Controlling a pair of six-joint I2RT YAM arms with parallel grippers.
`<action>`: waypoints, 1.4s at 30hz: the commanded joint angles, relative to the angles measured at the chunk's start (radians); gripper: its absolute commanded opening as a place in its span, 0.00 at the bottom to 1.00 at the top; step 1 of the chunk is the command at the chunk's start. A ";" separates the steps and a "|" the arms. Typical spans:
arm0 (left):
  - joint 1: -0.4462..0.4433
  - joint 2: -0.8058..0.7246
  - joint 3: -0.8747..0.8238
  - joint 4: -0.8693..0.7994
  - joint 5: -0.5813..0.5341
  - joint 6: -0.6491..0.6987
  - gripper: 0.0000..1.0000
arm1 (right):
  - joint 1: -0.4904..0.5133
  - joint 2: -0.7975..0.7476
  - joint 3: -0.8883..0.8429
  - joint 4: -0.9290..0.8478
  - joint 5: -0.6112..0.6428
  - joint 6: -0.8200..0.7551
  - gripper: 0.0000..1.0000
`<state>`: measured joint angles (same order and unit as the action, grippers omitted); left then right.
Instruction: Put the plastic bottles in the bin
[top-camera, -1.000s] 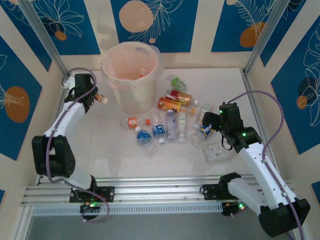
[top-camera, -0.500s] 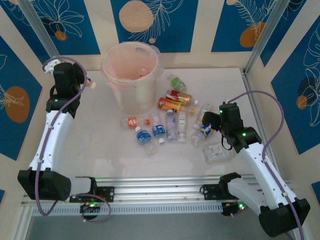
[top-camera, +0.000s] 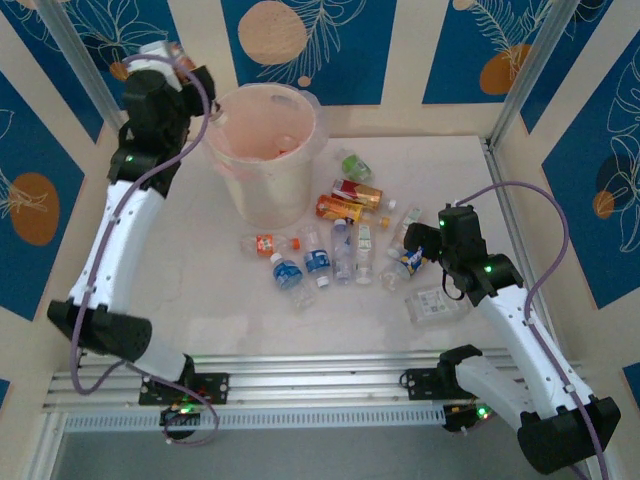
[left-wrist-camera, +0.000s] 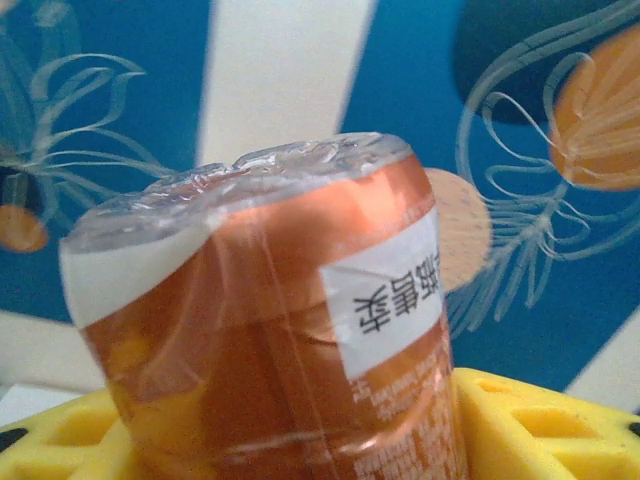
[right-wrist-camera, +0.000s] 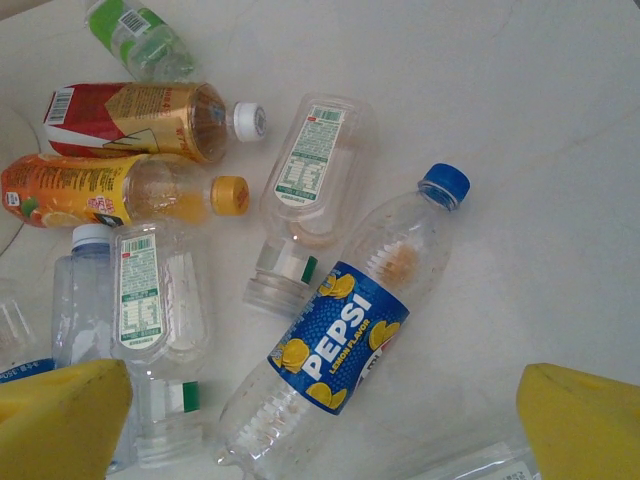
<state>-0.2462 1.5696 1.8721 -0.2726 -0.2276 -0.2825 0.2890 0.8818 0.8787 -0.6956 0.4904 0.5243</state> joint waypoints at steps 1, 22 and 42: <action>-0.021 0.107 0.139 -0.054 0.129 0.132 0.59 | 0.009 -0.005 0.013 0.015 -0.015 0.016 0.99; -0.040 0.470 0.448 -0.420 0.265 0.331 0.61 | 0.015 -0.004 0.025 -0.020 -0.005 0.017 0.99; -0.038 0.633 0.482 -0.518 0.202 0.349 0.66 | 0.015 -0.001 0.028 -0.057 0.013 0.020 0.99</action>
<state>-0.2783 2.1834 2.3161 -0.7647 -0.0063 0.0559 0.2955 0.8818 0.8791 -0.7357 0.4908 0.5316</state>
